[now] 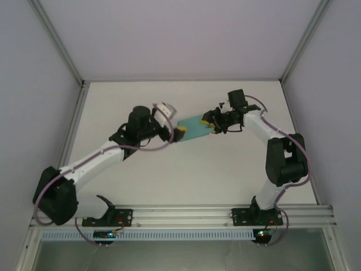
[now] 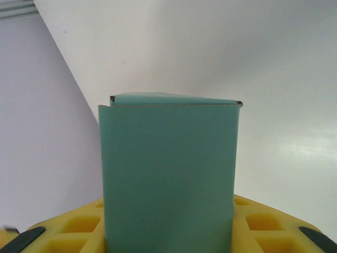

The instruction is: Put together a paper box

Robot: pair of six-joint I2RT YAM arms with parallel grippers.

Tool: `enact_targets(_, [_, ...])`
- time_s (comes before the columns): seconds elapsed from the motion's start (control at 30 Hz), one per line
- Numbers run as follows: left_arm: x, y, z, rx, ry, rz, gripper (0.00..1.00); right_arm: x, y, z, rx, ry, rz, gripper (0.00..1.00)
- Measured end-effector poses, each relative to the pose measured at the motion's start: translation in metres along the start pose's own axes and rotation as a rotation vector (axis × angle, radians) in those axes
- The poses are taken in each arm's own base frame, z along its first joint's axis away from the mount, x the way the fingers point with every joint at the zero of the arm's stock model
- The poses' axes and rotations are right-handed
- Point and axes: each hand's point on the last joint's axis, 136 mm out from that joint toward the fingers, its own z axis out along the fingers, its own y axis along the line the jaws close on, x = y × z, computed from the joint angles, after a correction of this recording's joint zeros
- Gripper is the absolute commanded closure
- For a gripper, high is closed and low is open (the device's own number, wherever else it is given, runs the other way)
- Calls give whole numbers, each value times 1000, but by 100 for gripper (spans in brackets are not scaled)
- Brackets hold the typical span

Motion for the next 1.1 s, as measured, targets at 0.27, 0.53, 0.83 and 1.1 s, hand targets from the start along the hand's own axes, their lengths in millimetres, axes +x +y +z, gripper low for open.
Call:
enact_targets(0.27, [41, -32, 2, 62, 170, 325, 0, 40, -5, -19, 11, 156, 205, 63])
enact_targets(0.53, [70, -22, 20, -3, 304, 430, 2, 53, 9, -37, -18, 149, 230, 61])
enact_targets(0.83, [47, -5, 29, -113, 227, 460, 24, 51, 6, -36, -7, 138, 254, 58])
enact_targets(1.1, [48, -6, 29, -109, 226, 467, 46, 50, 11, -37, -28, 138, 250, 55])
